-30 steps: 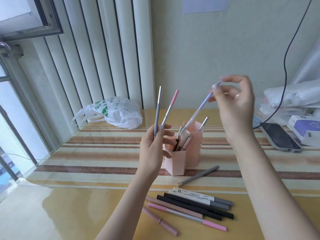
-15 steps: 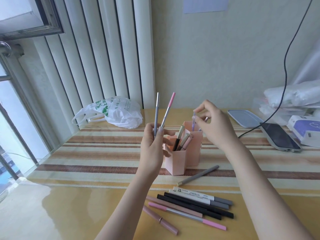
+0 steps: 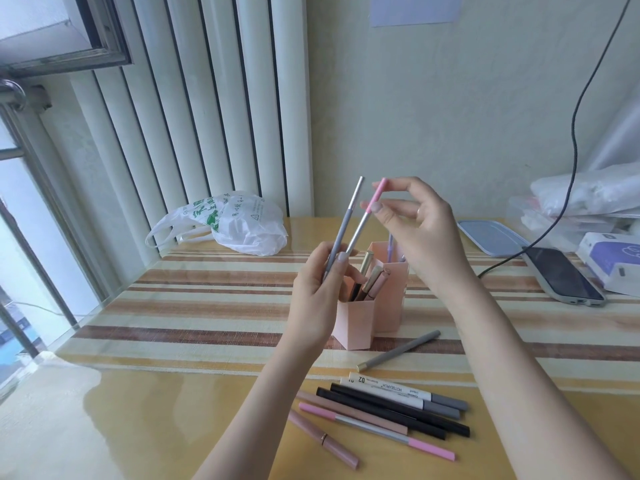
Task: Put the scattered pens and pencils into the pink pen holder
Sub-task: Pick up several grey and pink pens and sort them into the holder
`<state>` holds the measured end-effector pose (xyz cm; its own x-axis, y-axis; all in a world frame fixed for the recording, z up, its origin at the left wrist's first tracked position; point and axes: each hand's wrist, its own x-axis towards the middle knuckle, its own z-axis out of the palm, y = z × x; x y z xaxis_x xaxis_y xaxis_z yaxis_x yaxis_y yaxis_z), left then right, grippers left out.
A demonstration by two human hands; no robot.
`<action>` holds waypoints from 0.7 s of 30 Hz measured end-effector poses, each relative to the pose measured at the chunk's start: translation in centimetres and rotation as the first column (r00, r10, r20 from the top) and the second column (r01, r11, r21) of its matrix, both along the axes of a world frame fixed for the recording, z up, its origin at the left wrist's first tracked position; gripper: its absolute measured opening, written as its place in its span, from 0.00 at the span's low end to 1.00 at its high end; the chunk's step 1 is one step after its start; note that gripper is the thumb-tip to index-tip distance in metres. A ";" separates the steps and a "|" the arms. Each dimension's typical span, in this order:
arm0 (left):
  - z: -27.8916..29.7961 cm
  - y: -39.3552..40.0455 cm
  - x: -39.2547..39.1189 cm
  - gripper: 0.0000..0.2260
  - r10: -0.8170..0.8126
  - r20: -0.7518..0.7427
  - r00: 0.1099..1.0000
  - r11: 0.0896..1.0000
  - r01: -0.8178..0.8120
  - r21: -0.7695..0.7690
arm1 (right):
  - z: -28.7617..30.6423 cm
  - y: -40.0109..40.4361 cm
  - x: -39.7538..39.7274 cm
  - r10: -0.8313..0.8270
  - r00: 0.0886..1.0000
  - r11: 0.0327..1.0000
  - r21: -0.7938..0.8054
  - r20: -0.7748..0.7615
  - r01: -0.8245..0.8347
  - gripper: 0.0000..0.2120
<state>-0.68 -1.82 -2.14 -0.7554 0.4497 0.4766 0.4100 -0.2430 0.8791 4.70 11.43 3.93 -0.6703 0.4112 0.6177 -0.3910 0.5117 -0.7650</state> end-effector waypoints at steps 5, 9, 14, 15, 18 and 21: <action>-0.1 0.1 0.0 0.09 0.008 0.001 1.000 1.000 -0.008 -0.012 | 0.3 -0.4 -0.1 0.047 0.988 0.990 -0.125 -0.146 -0.065 0.09; -0.1 -0.2 -0.1 0.11 0.074 0.039 0.997 0.997 -0.074 -0.004 | 1.3 0.9 1.2 -0.243 0.868 0.970 -0.128 -0.434 0.207 0.15; -0.2 0.0 -0.4 0.14 0.136 0.036 0.990 0.991 -0.135 -0.020 | 0.3 2.4 1.2 -0.404 0.819 0.908 -0.073 -0.406 0.412 0.12; -0.3 0.0 -0.4 0.15 0.148 0.019 0.989 0.989 -0.147 -0.027 | -0.1 2.6 0.9 -0.411 0.842 0.902 -0.021 -0.350 0.431 0.11; -0.4 0.0 -0.5 0.16 0.200 -0.043 0.979 0.978 -0.202 -0.054 | -1.6 3.1 -0.2 -0.341 0.927 0.926 0.116 -0.153 0.360 0.09; -0.4 -0.1 -0.6 0.17 0.190 -0.032 0.981 0.980 -0.191 -0.048 | -2.7 3.2 -0.8 -0.334 0.942 0.908 0.273 0.010 0.319 0.07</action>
